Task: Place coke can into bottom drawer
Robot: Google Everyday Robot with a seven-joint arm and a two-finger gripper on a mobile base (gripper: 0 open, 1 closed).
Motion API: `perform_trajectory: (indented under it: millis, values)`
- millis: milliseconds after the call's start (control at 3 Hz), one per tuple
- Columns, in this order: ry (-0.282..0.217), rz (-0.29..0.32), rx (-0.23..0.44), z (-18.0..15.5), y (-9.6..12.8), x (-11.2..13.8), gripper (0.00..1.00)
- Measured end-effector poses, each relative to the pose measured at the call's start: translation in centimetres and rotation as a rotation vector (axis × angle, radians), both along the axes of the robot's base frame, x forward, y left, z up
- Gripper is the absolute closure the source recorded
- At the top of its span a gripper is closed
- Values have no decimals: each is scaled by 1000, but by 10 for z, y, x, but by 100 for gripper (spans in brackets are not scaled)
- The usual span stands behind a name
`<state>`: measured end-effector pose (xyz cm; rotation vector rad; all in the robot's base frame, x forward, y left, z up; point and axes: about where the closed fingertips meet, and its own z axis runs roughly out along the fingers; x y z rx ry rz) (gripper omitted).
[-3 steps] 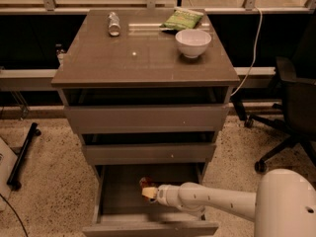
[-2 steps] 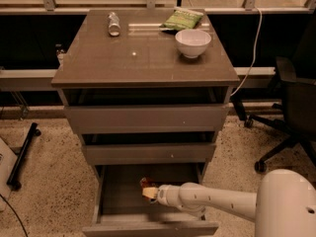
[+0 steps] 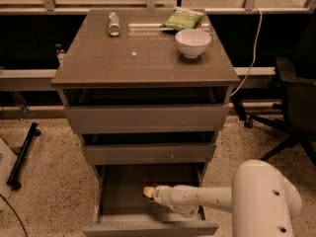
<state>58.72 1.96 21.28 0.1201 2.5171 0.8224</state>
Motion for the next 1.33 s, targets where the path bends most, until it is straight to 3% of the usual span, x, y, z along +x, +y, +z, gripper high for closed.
perform_trajectory:
  millis: [333, 667, 1000, 1333]
  values:
    - [1, -16, -59, -21, 5, 11, 100]
    - [81, -38, -118, -56, 3, 0, 74]
    - [140, -47, -122, -72, 0, -14, 51]
    - [204, -64, -68, -83, -2, -33, 28]
